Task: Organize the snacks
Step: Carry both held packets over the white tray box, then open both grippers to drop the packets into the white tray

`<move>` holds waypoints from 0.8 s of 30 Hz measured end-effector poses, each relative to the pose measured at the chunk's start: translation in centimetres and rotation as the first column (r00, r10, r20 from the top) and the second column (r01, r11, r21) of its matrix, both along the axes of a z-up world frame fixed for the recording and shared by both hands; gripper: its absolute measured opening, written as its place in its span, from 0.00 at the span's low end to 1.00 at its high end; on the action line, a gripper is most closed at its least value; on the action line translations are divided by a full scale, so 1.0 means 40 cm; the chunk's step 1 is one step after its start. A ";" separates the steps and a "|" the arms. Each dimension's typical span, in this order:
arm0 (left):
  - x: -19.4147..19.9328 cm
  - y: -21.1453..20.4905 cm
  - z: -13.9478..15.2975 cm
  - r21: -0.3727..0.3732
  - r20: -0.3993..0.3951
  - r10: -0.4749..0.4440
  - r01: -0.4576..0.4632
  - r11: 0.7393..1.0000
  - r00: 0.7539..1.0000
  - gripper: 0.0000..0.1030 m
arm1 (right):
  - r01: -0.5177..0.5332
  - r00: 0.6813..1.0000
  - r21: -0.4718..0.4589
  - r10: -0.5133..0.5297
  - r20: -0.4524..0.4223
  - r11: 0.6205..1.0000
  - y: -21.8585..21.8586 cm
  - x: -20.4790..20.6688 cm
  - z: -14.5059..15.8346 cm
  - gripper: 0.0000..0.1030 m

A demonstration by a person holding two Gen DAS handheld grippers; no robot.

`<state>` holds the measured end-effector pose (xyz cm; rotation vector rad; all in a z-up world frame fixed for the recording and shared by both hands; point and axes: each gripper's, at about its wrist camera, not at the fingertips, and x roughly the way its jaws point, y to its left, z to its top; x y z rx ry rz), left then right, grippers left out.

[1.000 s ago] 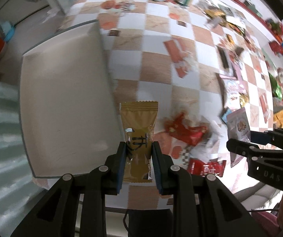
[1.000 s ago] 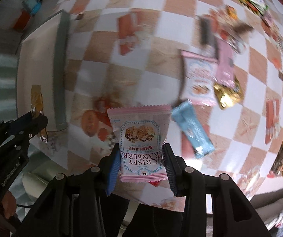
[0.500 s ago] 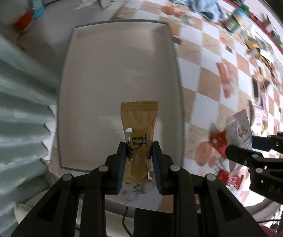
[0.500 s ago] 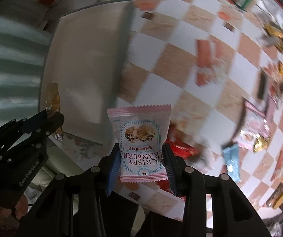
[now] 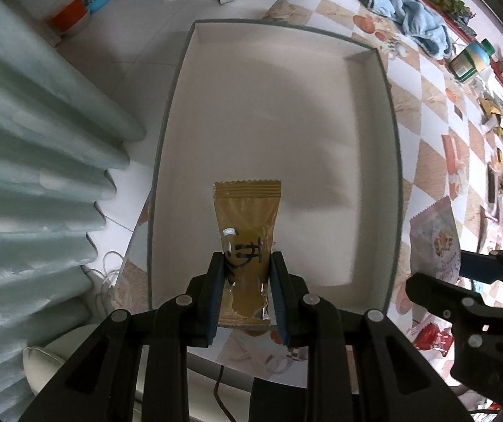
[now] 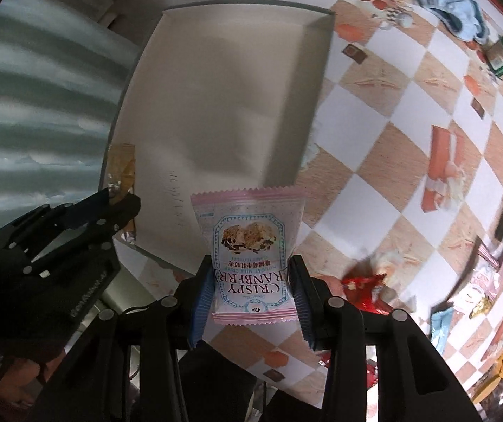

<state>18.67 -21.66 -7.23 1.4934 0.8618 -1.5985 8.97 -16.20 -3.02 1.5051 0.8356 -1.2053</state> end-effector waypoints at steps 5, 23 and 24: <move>0.007 -0.001 -0.024 0.011 0.013 -0.007 0.007 1.000 1.000 0.27 | 0.009 1.000 0.015 -0.010 0.027 1.000 -0.018 0.001 -0.035 0.42; 0.009 0.012 -0.014 -0.022 0.004 -0.007 0.007 1.000 1.000 0.77 | 0.072 0.996 -0.008 -0.071 0.050 0.997 -0.010 -0.043 -0.056 0.91; 0.003 0.017 -0.010 -0.026 0.004 -0.012 0.012 1.000 1.000 0.77 | 0.076 0.996 -0.010 -0.076 0.050 0.997 -0.001 -0.049 -0.056 0.91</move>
